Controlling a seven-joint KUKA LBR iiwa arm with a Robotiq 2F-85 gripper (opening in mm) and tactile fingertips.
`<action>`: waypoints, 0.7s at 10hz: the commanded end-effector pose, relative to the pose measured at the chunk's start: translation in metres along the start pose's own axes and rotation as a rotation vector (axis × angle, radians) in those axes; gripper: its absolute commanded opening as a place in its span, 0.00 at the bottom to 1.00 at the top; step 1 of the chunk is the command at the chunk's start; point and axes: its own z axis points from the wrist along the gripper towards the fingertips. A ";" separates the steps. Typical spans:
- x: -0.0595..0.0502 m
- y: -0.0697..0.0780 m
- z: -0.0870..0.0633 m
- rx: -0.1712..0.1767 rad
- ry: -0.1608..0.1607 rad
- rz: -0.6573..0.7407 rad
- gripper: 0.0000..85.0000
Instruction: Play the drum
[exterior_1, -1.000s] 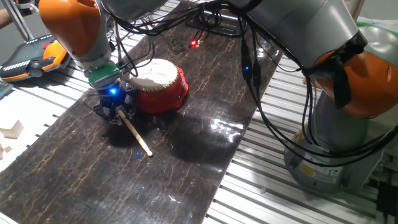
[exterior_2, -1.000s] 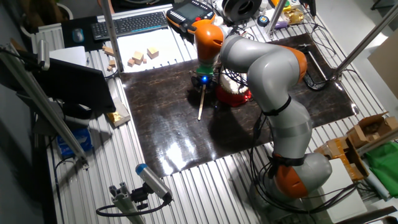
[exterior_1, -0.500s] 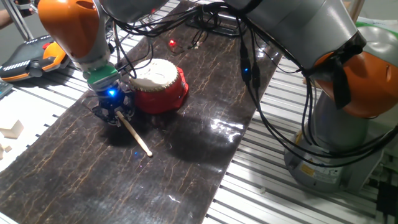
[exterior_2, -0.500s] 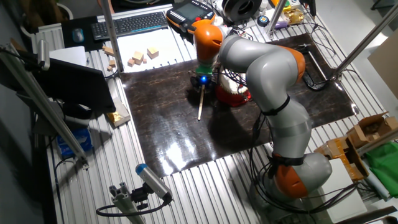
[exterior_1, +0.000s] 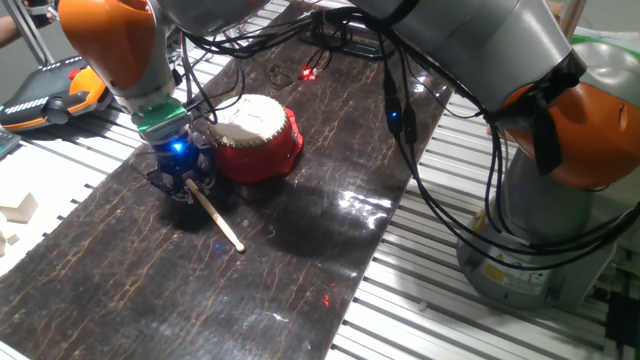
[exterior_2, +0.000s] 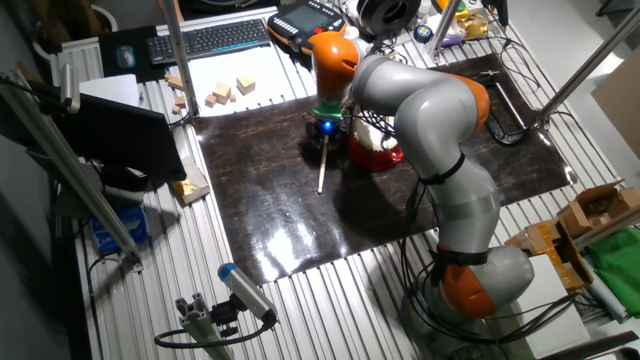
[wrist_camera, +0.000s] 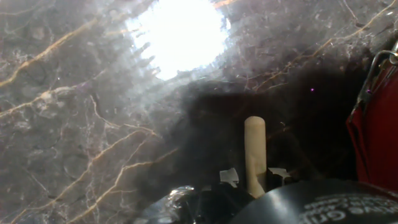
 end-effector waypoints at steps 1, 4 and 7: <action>0.000 0.001 0.000 0.000 0.003 0.000 0.38; 0.000 0.003 0.000 0.000 0.004 0.001 0.37; 0.000 0.003 0.000 0.002 0.014 -0.004 0.30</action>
